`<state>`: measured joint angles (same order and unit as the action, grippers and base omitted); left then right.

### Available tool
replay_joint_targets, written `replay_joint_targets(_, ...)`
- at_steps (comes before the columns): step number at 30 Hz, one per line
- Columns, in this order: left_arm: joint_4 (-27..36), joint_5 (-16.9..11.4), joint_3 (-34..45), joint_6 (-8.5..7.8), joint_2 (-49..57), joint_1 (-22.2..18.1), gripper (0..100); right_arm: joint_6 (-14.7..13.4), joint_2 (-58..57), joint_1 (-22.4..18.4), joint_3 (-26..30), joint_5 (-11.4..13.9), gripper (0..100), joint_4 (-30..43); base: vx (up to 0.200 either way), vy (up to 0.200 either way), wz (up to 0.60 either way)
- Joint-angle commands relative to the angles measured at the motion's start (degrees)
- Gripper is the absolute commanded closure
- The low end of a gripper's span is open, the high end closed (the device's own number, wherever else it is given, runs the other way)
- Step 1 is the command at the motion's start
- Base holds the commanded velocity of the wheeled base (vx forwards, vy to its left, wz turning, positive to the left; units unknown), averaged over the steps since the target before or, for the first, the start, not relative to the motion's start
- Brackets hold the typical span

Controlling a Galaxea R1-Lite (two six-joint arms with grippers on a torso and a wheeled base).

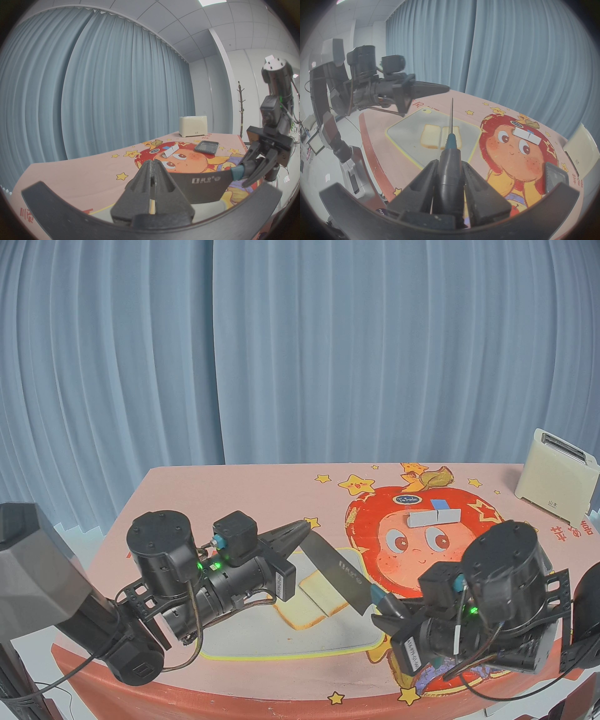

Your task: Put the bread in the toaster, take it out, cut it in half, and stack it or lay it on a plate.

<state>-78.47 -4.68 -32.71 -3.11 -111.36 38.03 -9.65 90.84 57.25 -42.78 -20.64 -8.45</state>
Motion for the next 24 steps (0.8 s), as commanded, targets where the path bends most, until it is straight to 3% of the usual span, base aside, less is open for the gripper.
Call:
replay_joint_targets(1, 0.34, 1.17, 2.82, 0.03, 7.47, -0.15, 100, 0.25, -6.47, -3.11, 2.17, 0.16, 100, 0.19, 0.0, 0.0, 0.0)
replay_joint_targets(7, 0.34, 2.75, 9.24, 0.03, 17.76, -0.24, 100, 0.51, -13.59, -6.8, 4.19, 0.86, 100, 0.63, 0.0, 0.0, 0.0)
replay_joint_targets(11, 0.25, 6.18, 13.37, 0.56, 23.03, -0.77, 100, 0.69, -17.9, -9.08, 6.83, 1.13, 100, 0.63, 0.0, 0.0, 0.0)
replay_joint_targets(16, 0.34, 5.65, 19.61, 0.3, 29.27, -9.91, 100, 0.25, -23.26, -11.98, 9.99, 1.39, 100, -0.25, 0.0, 0.0, 0.0)
replay_joint_targets(19, 0.07, 4.68, 22.6, 0.3, 30.77, -13.43, 100, 0.07, -27.48, -14.36, 9.99, 4.64, 100, -0.25, 0.0, 0.0, 0.0)
replay_joint_targets(20, -0.1, 4.59, 23.92, 0.38, 31.38, -15.62, 100, 0.25, -28.88, -15.06, 9.82, 7.72, 100, 0.19, 0.0, 0.0, 0.0)
replay_joint_targets(24, -0.1, 4.68, 25.85, 1.44, 35.6, -20.63, 100, 0.6, -29.58, -15.85, 10.35, 8.77, 100, 0.54, 0.0, 0.0, 0.0)
